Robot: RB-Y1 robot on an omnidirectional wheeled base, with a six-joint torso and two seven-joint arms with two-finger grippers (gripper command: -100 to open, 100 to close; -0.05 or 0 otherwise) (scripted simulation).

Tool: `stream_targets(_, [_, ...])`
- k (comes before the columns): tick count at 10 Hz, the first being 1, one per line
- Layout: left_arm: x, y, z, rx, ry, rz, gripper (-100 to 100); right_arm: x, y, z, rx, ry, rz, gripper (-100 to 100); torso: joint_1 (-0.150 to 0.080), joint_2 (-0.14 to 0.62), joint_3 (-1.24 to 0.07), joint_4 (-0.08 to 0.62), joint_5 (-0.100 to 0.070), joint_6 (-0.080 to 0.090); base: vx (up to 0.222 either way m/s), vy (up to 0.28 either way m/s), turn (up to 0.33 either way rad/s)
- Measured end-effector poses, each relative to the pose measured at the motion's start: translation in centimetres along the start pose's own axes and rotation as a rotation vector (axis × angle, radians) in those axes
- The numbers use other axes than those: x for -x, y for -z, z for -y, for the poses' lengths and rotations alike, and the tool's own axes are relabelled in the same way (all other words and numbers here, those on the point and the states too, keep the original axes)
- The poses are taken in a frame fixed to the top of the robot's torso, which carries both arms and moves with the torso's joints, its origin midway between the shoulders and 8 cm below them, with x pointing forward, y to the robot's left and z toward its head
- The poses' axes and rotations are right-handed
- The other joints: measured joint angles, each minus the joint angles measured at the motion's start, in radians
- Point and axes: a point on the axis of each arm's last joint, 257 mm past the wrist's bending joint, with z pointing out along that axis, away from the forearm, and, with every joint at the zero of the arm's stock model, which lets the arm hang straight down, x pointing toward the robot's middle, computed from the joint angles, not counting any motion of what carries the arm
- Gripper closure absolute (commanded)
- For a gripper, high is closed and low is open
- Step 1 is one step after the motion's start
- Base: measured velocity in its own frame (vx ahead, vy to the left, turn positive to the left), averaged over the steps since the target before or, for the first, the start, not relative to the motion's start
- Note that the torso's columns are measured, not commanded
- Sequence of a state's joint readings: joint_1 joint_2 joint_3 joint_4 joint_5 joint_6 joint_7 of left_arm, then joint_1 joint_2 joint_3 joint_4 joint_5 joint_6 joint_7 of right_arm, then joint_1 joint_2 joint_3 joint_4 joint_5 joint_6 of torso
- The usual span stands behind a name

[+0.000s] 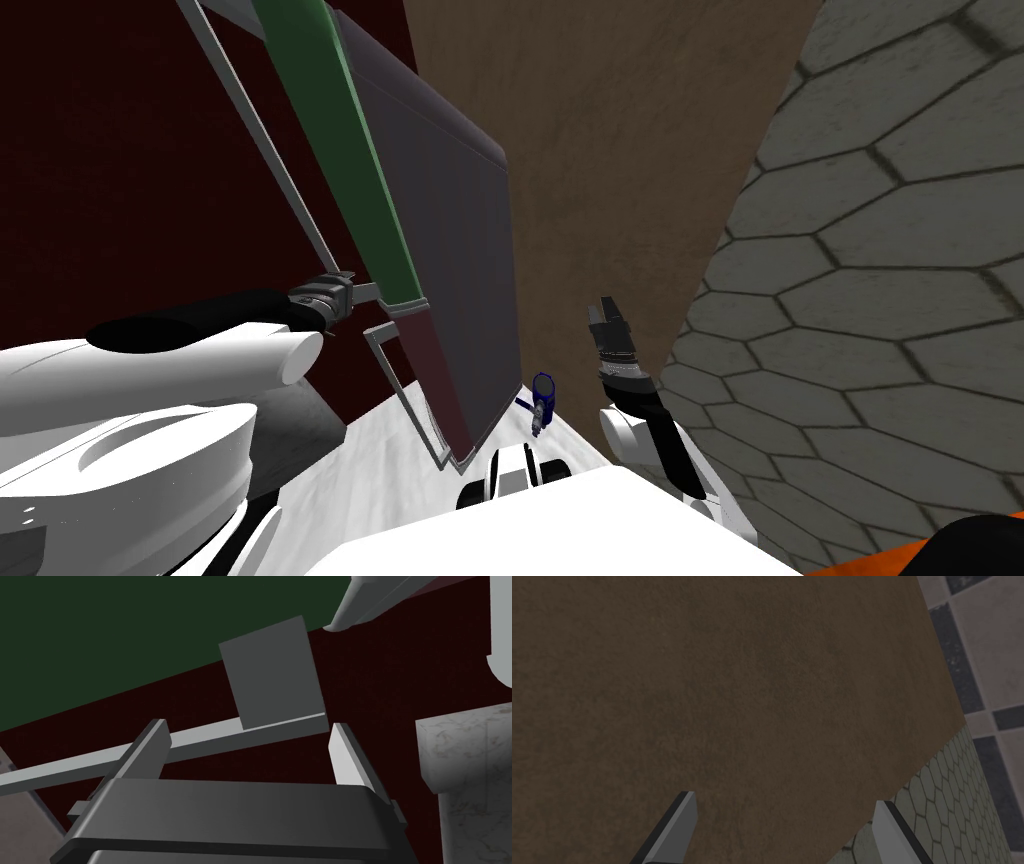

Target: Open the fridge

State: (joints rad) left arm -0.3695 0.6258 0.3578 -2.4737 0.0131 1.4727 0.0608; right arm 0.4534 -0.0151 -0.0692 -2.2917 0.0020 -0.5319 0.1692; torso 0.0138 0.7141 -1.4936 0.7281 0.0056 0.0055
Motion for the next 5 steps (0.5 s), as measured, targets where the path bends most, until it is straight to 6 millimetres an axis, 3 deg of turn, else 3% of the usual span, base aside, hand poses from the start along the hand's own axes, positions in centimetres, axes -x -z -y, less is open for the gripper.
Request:
stream_targets(2, [1.1,0.0,-0.1,0.022,0.010,0.021,-100,0.0,0.0,0.0,0.000,0.000,0.000,0,-0.004,0.002,0.001,0.001,-0.001,0.001,0.020,-0.057,0.032])
stream_targets(5, [1.9,0.4,0.6,0.023,0.002,0.033,-100,0.0,0.0,0.0,0.000,0.000,0.000,0,-0.011,0.017,0.013,0.008,-0.005,-0.005,0.066,0.018,-0.016])
